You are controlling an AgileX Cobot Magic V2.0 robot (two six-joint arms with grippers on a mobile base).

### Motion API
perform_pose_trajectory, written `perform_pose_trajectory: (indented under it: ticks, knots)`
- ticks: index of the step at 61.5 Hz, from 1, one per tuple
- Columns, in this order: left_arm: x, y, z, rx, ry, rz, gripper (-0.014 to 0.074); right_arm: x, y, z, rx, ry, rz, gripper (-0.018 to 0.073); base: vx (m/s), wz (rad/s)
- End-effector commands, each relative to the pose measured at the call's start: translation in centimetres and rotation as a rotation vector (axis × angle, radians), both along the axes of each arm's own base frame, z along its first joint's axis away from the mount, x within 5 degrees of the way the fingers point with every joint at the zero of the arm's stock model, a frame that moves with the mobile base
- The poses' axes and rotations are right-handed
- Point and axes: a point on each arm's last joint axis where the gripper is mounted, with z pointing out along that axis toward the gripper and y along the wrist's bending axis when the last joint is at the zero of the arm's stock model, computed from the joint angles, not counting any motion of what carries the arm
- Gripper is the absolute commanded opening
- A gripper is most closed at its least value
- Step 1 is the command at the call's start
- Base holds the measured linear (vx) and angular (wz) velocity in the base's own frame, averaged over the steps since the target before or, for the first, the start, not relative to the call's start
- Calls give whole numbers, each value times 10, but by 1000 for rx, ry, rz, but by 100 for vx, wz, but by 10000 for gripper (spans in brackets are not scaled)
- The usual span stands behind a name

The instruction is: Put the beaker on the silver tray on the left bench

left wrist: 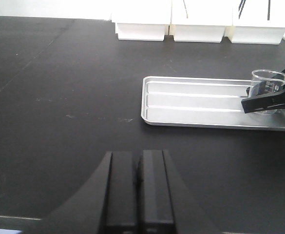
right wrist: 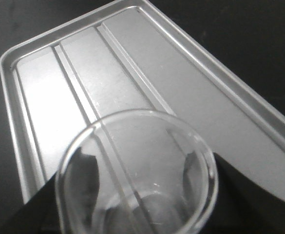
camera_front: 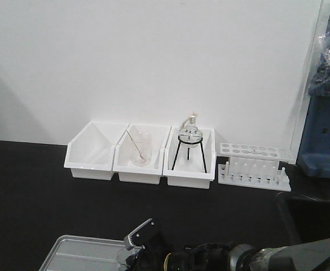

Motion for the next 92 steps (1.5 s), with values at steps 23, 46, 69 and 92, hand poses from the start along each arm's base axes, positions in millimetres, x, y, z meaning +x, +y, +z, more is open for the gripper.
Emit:
perform_pose_trajectory:
  ticks: [23,46,69,92]
  knots:
    - [2,1,2,-10,-71,9,1,3,4,40,76,-61,-13,564,0,0]
    - [2,1,2,-10,-71,9,1,-2,8,52,149,-79,46,640,0,0]
    - [2,1,2,-10,-71,9,1,-2,5,80,150,-140,28,612,0,0]
    - [2,1,2,-10,-71,9,1,-13,-3,148,236,-268,34,598,0,0]
